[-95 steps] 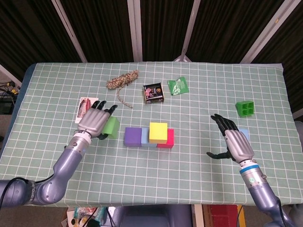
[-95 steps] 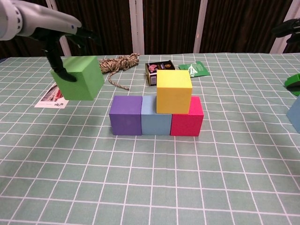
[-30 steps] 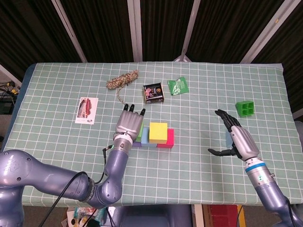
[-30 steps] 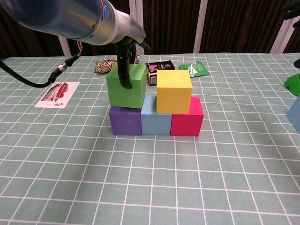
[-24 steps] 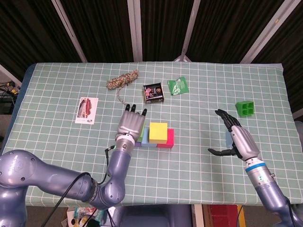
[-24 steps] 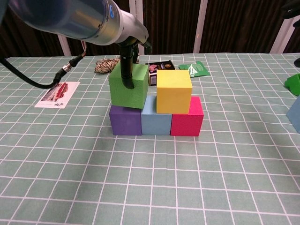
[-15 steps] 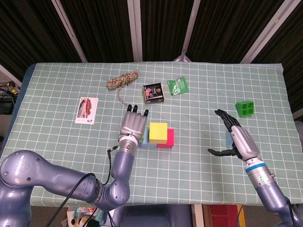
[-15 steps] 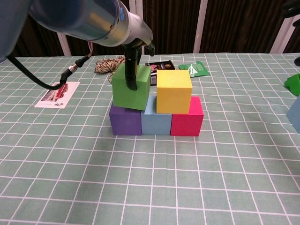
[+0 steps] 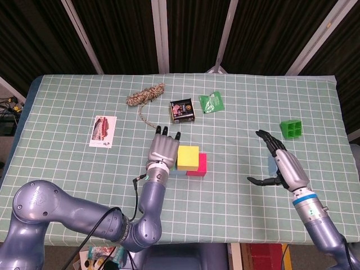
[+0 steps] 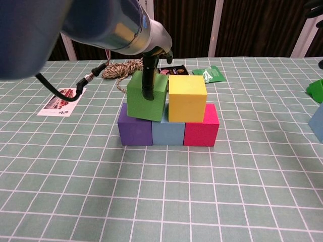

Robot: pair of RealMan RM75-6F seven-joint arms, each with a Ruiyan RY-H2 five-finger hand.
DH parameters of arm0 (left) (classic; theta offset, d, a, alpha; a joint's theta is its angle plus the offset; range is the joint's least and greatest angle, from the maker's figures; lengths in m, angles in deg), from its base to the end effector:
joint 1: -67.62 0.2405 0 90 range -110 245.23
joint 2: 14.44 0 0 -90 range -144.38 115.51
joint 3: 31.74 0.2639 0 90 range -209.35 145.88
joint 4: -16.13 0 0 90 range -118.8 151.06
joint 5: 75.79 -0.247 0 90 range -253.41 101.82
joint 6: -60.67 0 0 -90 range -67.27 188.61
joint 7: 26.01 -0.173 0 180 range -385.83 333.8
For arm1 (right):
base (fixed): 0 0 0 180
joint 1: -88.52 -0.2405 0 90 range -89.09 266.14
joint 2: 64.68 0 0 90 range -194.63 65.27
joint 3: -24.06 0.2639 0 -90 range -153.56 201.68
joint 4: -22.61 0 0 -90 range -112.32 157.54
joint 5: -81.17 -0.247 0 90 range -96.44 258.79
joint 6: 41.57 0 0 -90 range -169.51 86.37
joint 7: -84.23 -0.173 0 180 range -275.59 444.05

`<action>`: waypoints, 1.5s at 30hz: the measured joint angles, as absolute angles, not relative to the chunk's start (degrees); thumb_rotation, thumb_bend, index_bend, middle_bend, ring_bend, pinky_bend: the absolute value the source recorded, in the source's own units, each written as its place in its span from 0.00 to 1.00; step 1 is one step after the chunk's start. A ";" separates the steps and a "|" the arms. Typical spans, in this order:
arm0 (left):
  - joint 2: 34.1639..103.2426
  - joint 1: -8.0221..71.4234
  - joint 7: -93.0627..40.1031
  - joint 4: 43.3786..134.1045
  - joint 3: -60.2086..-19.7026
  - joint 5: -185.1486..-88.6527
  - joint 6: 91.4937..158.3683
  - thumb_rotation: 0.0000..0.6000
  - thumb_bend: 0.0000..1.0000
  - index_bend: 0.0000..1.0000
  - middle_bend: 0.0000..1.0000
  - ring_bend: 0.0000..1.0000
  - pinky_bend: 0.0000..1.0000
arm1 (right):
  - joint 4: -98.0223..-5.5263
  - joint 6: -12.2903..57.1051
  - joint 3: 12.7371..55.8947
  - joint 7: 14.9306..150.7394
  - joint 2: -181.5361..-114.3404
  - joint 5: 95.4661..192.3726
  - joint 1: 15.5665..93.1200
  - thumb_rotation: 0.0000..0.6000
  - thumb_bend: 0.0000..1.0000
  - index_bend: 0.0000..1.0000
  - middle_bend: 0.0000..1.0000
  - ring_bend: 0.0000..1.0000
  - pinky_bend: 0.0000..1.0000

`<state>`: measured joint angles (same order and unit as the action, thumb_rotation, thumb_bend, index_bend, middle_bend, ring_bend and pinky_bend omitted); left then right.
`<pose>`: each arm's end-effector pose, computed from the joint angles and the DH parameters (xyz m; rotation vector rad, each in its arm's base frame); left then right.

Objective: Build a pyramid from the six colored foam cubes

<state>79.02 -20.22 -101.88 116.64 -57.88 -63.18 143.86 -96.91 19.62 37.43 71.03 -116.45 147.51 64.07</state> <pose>0.0820 0.3657 -0.0620 -1.8624 -0.7738 -0.3638 -0.1798 -0.3108 0.1184 1.4171 -1.4707 1.2380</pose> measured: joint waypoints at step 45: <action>82.10 -17.77 -103.37 115.36 -60.10 -66.64 145.36 1.00 0.41 0.06 0.34 0.03 0.04 | -96.91 19.62 37.42 70.65 -116.26 147.63 64.32 1.00 0.13 0.00 0.00 0.00 0.00</action>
<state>82.10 -17.77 -103.37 115.36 -60.10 -66.64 145.36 -96.91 19.62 37.42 70.65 -116.26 147.63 64.32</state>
